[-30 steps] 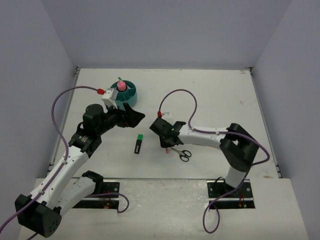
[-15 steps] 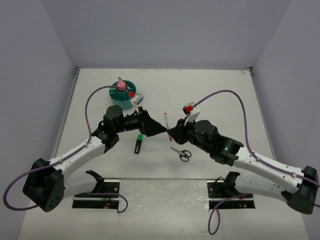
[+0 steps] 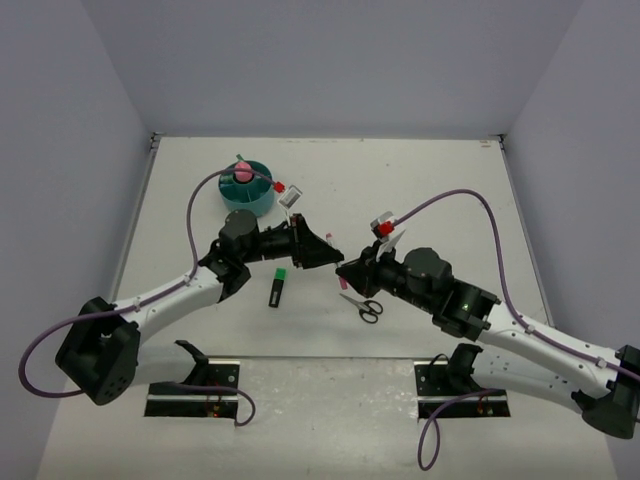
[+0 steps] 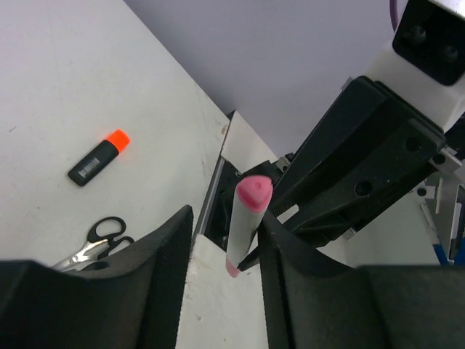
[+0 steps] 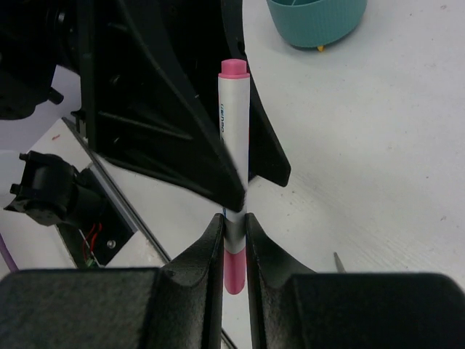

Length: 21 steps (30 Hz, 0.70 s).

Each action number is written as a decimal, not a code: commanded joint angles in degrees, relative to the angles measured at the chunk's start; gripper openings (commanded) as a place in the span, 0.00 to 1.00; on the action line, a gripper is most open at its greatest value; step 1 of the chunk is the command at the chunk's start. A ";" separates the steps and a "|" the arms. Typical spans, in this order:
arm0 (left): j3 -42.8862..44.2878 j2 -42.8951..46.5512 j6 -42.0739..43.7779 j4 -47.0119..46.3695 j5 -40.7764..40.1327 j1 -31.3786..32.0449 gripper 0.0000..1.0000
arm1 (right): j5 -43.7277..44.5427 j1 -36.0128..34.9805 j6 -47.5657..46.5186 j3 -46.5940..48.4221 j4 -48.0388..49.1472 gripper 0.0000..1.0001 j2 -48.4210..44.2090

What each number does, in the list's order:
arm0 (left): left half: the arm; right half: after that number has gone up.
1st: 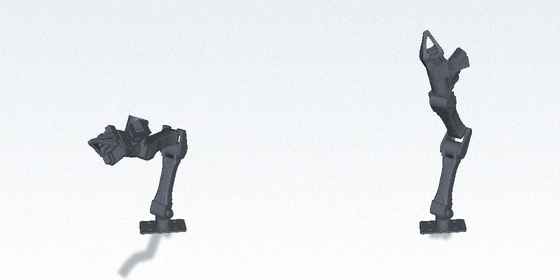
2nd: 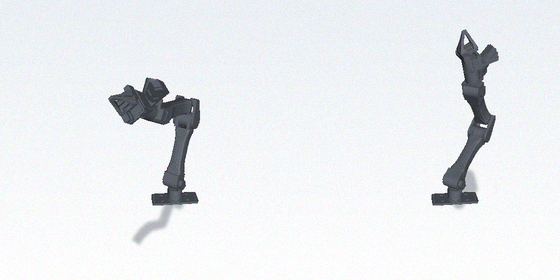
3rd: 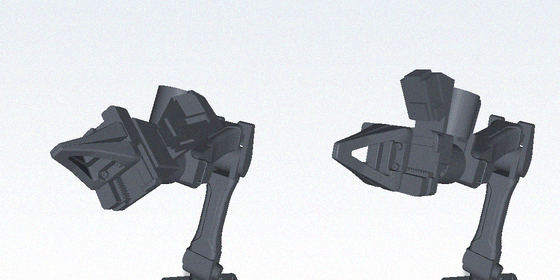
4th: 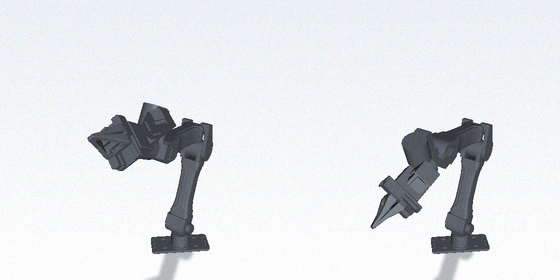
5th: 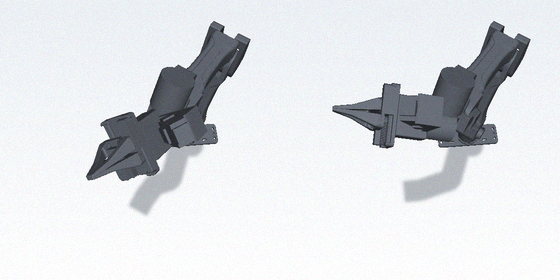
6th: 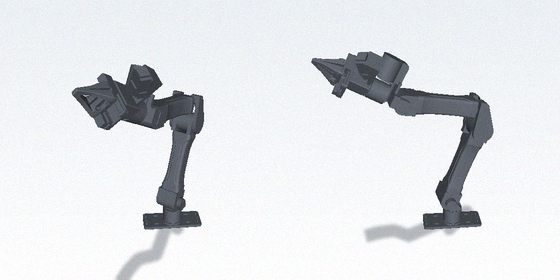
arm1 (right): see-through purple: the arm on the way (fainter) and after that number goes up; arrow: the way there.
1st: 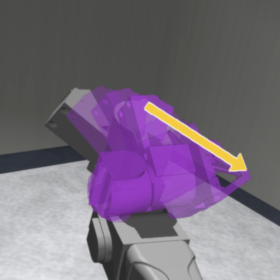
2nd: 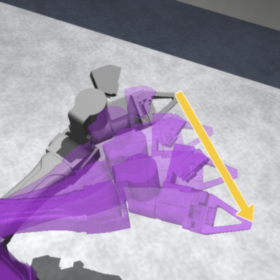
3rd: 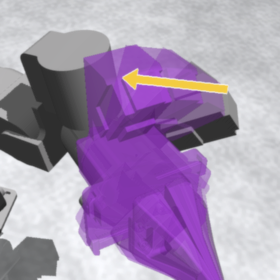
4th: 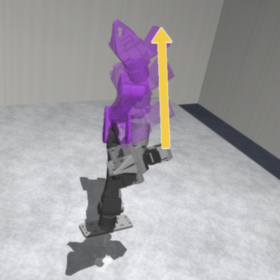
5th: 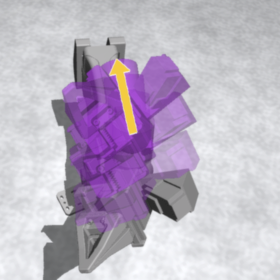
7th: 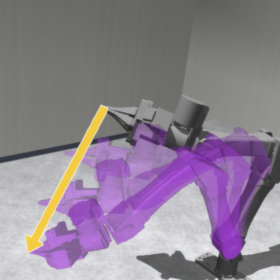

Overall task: Sort the stationery into containers
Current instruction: Place the pen in the storage box.

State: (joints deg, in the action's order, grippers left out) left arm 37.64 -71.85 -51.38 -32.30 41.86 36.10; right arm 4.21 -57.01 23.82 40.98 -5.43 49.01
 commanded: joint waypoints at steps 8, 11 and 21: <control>13.06 -2.68 4.18 6.86 -1.17 0.20 0.00 | 2.37 -0.29 -2.93 -0.04 -0.71 0.16 -1.05; 17.85 -2.65 9.70 17.54 -9.16 0.08 0.00 | 9.16 -0.29 -0.86 -0.23 -1.98 0.98 -2.11; 36.12 -11.45 20.74 40.88 -65.96 -6.19 0.00 | 23.61 2.64 2.99 -4.06 -5.20 0.99 -7.30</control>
State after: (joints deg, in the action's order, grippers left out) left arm 67.72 -77.08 -36.01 1.47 2.89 34.86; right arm 21.52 -56.30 24.77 38.73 -9.88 42.78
